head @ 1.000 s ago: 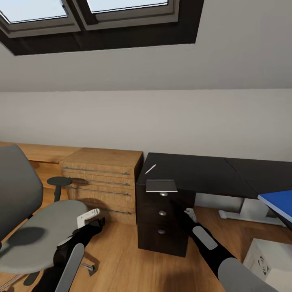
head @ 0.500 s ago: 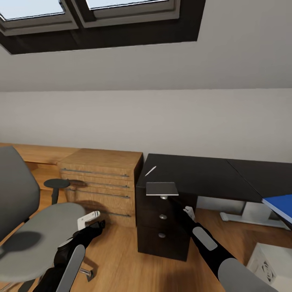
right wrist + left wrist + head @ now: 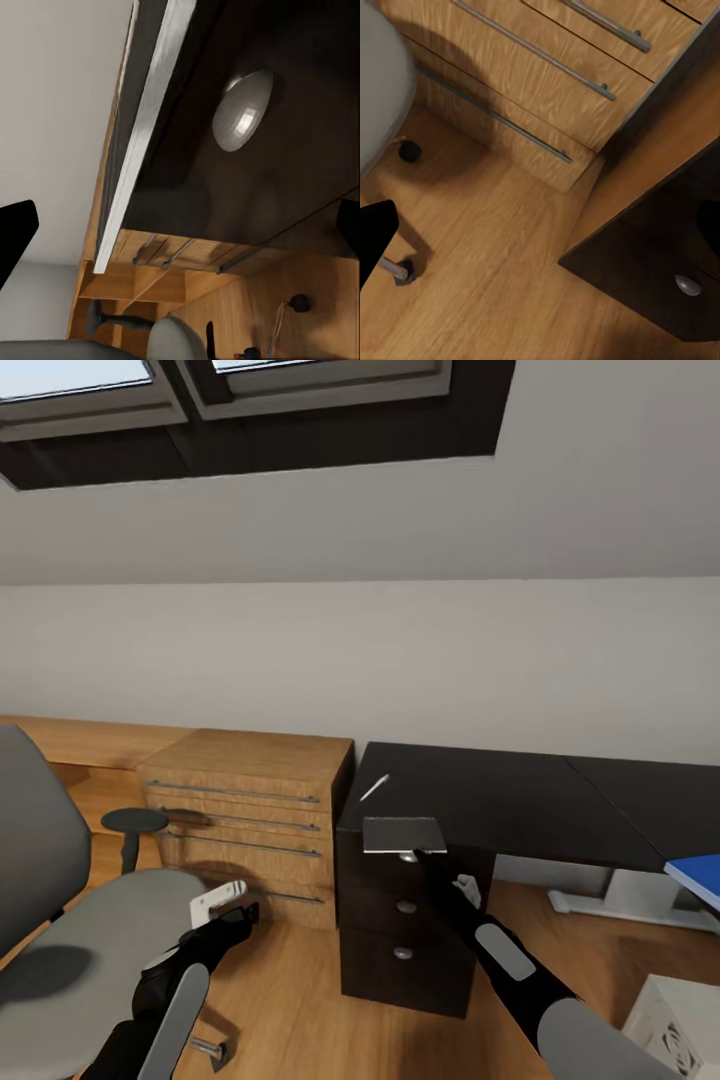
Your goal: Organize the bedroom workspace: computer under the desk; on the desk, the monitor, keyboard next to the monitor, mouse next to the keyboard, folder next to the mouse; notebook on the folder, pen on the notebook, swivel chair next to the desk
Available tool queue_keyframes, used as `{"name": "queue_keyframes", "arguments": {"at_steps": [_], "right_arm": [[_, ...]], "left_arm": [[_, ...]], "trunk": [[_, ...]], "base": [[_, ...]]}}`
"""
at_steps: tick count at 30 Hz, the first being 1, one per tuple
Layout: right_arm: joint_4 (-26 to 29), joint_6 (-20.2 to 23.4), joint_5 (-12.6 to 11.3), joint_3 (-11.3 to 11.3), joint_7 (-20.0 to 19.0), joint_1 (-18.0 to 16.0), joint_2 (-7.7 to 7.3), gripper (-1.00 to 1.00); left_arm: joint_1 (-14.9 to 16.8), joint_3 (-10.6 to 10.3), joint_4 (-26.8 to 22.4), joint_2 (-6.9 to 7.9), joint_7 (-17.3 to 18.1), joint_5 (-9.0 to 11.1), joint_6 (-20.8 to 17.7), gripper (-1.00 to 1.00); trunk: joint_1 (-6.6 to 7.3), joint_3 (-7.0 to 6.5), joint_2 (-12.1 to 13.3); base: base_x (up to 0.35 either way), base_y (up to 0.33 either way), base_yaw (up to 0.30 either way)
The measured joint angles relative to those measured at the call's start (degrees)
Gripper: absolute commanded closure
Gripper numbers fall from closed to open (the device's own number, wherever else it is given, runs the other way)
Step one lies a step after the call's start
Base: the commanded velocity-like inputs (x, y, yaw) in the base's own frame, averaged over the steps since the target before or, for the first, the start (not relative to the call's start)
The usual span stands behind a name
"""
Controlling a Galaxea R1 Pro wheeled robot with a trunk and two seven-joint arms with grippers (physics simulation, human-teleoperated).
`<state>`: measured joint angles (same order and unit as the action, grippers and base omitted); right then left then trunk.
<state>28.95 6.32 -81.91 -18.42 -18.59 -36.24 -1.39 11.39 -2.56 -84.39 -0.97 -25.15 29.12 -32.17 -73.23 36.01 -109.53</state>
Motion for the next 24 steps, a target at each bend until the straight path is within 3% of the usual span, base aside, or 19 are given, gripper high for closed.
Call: {"name": "queue_keyframes", "arguments": {"at_steps": [21,24], "right_arm": [[-1.86,-0.07,0.06,-0.1,-0.1,-0.01,0.22,-1.0],[-1.86,-0.12,0.06,-0.13,-0.11,-0.01,0.22,-1.0]], "left_arm": [[-0.18,-0.02,0.6,0.0,-0.04,0.05,0.09,-1.0],[-0.17,0.02,0.61,0.0,-0.07,0.06,0.1,-1.0]], "trunk": [[-0.01,0.0,0.0],[0.64,-0.53,1.19]], "base": [[0.051,0.032,0.0],[0.0,0.0,0.0]]}}
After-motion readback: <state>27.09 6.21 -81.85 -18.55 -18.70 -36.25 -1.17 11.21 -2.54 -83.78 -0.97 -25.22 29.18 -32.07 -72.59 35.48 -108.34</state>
